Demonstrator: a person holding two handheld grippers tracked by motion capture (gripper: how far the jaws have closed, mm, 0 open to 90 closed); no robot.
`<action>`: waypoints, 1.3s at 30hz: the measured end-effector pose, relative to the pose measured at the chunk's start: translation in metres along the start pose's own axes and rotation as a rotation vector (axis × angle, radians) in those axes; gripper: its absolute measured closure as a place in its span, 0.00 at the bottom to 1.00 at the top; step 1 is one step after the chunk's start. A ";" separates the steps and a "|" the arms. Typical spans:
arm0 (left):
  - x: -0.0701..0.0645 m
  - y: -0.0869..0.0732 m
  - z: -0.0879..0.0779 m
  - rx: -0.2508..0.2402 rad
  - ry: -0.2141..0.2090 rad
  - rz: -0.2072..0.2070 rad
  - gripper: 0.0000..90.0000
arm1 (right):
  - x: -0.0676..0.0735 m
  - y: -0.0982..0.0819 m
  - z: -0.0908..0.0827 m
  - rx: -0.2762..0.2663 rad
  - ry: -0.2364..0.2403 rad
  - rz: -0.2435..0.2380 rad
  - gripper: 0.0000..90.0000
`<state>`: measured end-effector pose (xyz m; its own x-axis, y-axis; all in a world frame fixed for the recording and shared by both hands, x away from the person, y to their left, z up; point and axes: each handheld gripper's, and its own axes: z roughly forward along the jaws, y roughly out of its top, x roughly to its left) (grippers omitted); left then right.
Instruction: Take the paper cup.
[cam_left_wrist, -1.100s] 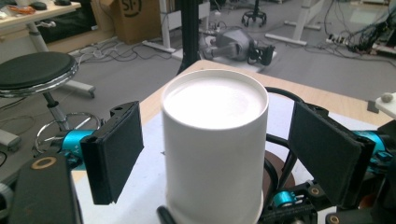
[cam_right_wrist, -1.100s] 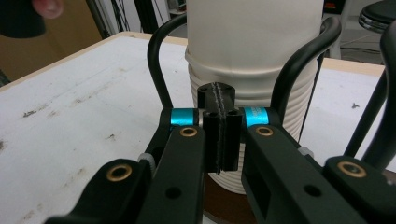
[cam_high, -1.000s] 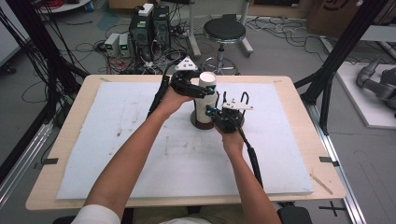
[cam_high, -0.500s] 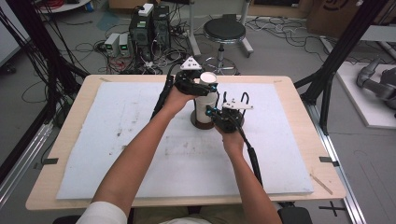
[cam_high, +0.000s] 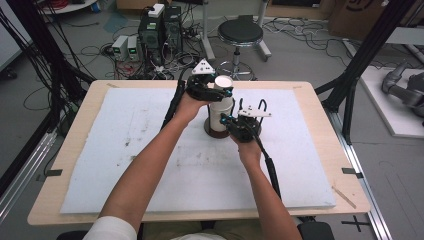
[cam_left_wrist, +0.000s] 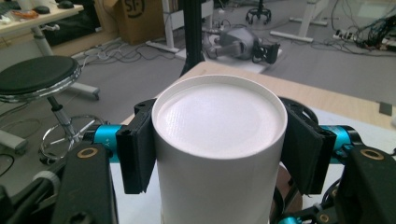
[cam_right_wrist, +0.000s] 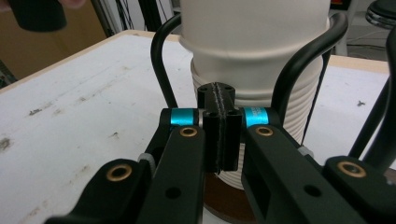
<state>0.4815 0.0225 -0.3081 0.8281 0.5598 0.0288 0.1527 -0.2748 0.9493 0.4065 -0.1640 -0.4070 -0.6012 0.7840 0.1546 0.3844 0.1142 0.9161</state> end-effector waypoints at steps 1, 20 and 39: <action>0.000 0.004 -0.004 -0.020 0.004 -0.006 0.39 | 0.000 0.000 0.000 0.000 0.002 0.004 1.00; 0.010 0.051 -0.081 -0.233 0.013 -0.050 0.39 | -0.002 0.005 -0.012 0.041 0.026 -0.056 0.92; -0.010 -0.006 -0.146 -0.154 -0.064 0.001 0.39 | -0.004 0.010 -0.055 0.055 0.190 -0.166 0.51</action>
<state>0.3934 0.1329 -0.2685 0.8618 0.5070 0.0142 0.0718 -0.1497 0.9861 0.3737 -0.1995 -0.3778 -0.7783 0.6234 0.0752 0.3039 0.2692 0.9139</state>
